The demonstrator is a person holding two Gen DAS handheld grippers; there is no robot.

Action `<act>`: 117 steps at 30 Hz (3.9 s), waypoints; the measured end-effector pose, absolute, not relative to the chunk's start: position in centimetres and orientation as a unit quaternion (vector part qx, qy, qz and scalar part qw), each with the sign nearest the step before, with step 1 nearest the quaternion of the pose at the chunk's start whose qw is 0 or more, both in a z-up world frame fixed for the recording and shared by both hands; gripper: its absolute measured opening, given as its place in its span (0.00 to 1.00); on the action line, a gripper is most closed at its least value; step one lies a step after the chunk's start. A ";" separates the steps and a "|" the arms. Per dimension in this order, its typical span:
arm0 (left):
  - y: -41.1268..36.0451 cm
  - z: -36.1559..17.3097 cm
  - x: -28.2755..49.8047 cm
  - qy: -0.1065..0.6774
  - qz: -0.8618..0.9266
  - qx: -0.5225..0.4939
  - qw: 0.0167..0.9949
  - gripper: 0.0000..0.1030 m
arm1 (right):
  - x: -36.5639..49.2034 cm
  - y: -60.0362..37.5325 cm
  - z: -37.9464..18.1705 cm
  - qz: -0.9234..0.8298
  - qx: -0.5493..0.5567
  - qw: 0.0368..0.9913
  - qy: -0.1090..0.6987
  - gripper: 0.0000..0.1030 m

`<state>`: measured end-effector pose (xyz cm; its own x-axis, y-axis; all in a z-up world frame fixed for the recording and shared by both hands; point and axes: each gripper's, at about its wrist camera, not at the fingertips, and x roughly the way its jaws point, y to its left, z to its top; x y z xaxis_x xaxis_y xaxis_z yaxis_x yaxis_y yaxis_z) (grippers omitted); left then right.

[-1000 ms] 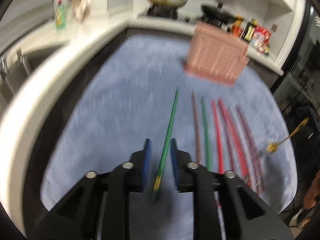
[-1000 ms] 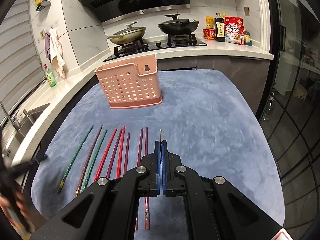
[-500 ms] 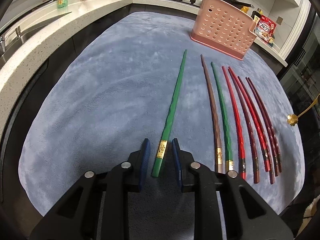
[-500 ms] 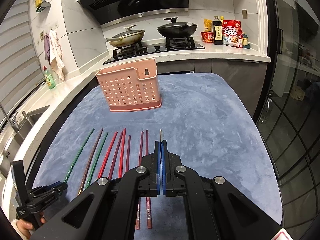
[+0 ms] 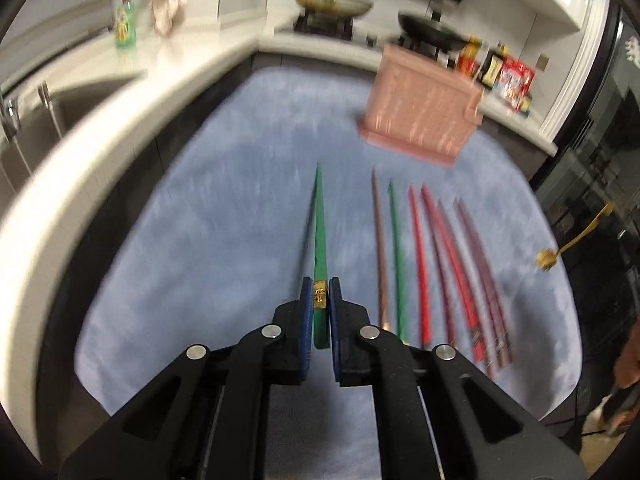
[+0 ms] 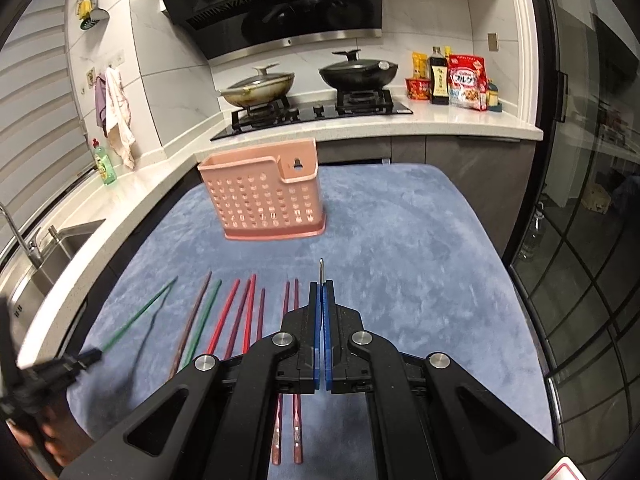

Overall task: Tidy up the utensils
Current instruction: 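Lift the gold spoon with the right tool while the left tool lifts the green chopstick, then insert the green chopstick into the pink holder with the left tool while the right tool drops the spoon in, then move the right tool back and grasp a red chopstick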

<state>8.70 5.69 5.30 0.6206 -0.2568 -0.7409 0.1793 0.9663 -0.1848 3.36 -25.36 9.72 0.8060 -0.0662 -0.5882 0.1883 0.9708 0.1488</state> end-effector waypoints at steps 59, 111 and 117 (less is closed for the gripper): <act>-3.7 20.4 28.1 0.234 -0.113 -0.056 0.964 0.72 | 21.1 -30.7 15.6 -0.020 0.158 0.953 0.258 0.30; 2.3 -1.6 6.5 0.420 -0.066 -0.003 0.905 0.73 | 1.3 -20.4 -3.9 -0.024 0.068 0.897 0.437 0.08; 1.7 -1.9 6.4 0.426 -0.073 0.000 0.902 0.73 | 1.3 -20.7 -4.3 -0.021 0.075 0.896 0.438 0.07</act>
<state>6.43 1.74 -1.89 0.6270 -0.1323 -0.7677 0.1315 0.9893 -0.0630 1.28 -20.72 -4.30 0.6151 0.0281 -0.7879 0.1027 0.9880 0.1155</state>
